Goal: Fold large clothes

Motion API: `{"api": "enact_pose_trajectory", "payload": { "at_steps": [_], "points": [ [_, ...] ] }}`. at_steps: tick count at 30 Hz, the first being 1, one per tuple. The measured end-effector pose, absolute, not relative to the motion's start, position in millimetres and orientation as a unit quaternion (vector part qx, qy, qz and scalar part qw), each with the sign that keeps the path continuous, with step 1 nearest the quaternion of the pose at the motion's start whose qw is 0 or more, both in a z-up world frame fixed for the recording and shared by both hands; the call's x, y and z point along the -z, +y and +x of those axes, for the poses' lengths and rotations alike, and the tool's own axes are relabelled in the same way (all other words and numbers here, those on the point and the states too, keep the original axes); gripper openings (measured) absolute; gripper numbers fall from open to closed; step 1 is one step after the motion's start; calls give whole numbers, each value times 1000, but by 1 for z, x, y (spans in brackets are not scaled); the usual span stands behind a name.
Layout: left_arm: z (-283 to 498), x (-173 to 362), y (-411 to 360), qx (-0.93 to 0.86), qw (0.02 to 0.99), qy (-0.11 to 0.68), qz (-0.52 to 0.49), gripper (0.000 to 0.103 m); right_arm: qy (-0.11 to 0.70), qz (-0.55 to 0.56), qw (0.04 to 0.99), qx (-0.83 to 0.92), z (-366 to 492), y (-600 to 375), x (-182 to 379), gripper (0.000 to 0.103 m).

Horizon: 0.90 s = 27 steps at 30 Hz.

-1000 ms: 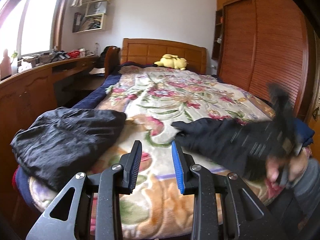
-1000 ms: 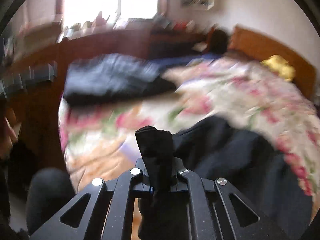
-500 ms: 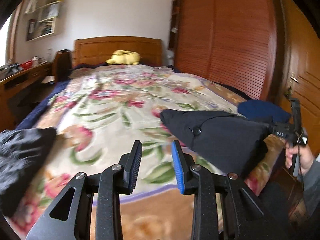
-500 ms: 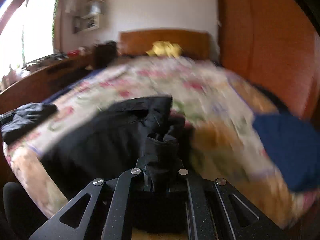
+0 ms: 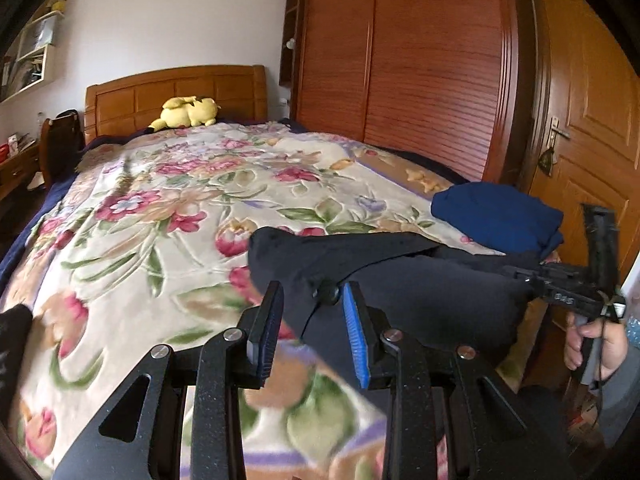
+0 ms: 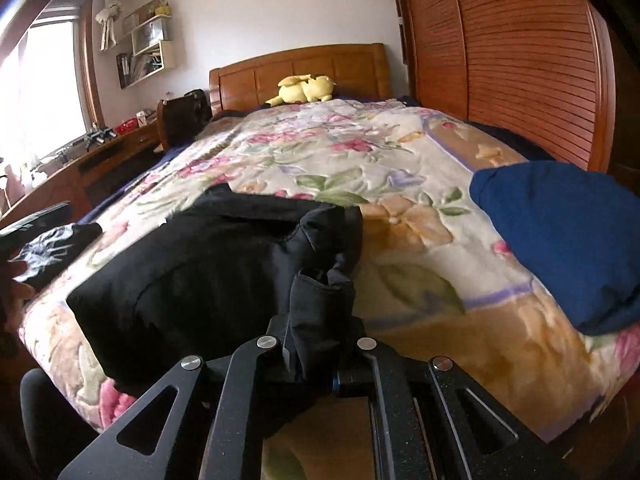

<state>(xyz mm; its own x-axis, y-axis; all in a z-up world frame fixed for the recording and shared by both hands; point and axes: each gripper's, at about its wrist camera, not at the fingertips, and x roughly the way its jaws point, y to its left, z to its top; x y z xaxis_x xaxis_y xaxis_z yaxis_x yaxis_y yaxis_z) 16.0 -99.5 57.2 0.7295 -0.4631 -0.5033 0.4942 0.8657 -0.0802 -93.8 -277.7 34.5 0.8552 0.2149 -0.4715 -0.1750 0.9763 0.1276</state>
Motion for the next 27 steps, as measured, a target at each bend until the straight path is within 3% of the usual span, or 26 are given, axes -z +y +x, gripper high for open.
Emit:
{"api": "enact_pose_trajectory", "payload": {
  "at_steps": [2, 5, 6, 13, 23, 27],
  "points": [
    [27, -54, -108, 257, 928, 267, 36, 32, 239, 34, 966, -97, -90, -281, -32, 24],
    [36, -52, -118, 265, 926, 267, 39, 32, 213, 13, 974, -78, -92, -277, -39, 53],
    [38, -52, -120, 268, 925, 266, 39, 32, 206, 9, 975, -78, -95, -276, -43, 56],
    [40, -35, -136, 297, 911, 283, 32, 32, 205, -6, 972, -112, -106, -256, -54, 57],
    [21, -3, -139, 309, 891, 326, 65, 32, 302, 19, 948, -96, -83, -257, 8, 58],
    [23, 1, -123, 289, 900, 323, 51, 32, 316, 25, 946, -70, -85, -272, 22, 65]
  ]
}}
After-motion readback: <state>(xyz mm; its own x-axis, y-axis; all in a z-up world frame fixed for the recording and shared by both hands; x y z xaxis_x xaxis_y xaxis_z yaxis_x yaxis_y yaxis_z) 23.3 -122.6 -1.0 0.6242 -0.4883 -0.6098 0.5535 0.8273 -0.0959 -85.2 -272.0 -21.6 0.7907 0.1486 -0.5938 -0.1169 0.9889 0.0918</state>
